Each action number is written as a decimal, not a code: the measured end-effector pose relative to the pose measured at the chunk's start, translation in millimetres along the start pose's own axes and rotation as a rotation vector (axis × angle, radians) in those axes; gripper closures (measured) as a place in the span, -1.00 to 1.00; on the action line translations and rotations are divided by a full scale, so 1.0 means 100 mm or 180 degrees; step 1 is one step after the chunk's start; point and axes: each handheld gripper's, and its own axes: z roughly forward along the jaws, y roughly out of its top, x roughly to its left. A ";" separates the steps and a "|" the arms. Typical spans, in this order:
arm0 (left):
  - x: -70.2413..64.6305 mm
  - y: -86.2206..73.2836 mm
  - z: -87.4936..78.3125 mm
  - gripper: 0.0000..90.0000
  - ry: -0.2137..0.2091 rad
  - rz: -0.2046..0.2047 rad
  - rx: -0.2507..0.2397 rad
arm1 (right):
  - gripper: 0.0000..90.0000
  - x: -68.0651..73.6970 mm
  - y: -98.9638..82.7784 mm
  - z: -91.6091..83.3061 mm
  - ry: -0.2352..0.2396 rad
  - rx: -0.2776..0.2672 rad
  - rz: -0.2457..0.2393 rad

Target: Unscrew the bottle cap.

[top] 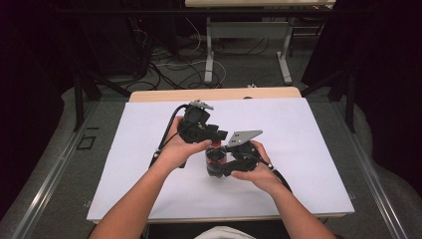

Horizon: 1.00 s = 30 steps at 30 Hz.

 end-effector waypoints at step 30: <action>0.10 -0.11 0.00 0.34 -0.0335 0.0429 0.0055 | -0.33 0.00 0.00 0.00 0.0009 -0.0002 -0.0007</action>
